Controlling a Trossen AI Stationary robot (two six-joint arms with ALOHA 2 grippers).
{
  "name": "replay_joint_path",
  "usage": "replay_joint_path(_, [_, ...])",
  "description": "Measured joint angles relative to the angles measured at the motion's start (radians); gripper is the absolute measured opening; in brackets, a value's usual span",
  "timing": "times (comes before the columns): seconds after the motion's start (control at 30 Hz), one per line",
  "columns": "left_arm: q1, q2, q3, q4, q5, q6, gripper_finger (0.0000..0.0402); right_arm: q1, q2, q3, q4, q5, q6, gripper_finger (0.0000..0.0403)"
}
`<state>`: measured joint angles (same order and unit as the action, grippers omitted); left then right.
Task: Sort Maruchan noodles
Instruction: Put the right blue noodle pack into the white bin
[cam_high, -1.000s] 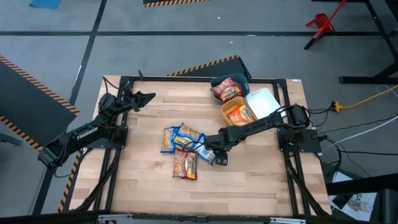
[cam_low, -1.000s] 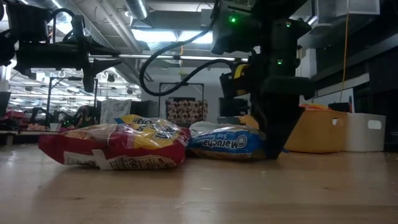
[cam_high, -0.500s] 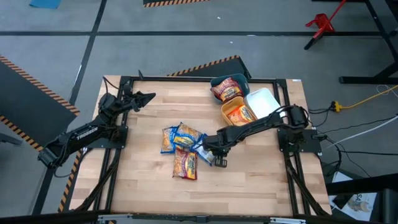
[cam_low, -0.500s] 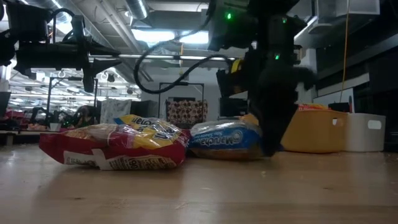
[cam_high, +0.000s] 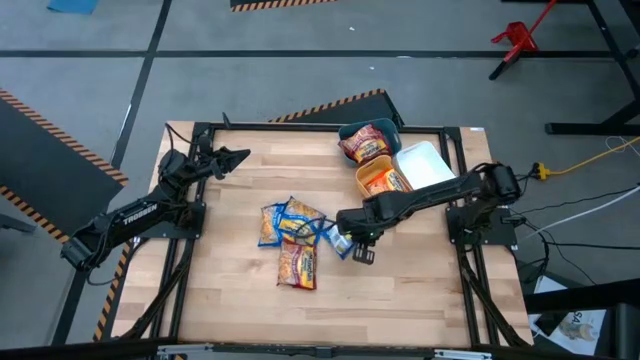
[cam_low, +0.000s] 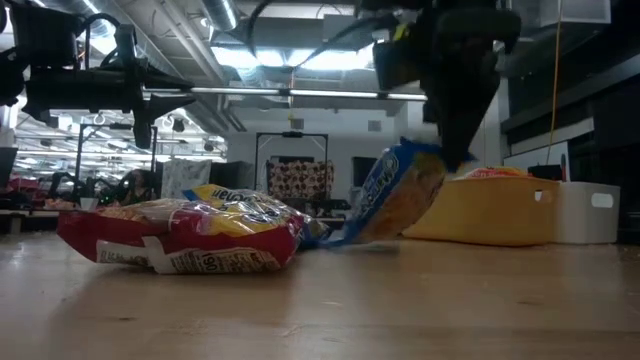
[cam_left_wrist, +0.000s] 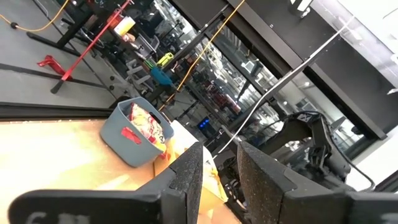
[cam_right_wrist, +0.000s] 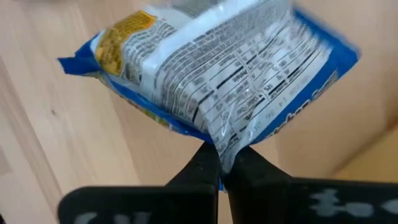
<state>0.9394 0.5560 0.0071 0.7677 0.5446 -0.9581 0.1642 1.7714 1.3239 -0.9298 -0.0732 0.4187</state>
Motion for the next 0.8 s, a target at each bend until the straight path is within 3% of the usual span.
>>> replay_joint_path(0.3, [0.000, 0.000, 0.000, 0.000, 0.000, 0.000, 0.0095, -0.001, -0.132, 0.001, -0.034, 0.135, 0.087, 0.0000])
replay_joint_path(0.8, [0.000, 0.000, 0.000, -0.001, -0.003, 0.000, 0.0095, -0.094, -0.399, 0.001, -0.309, 0.411, 0.128, 0.0000])
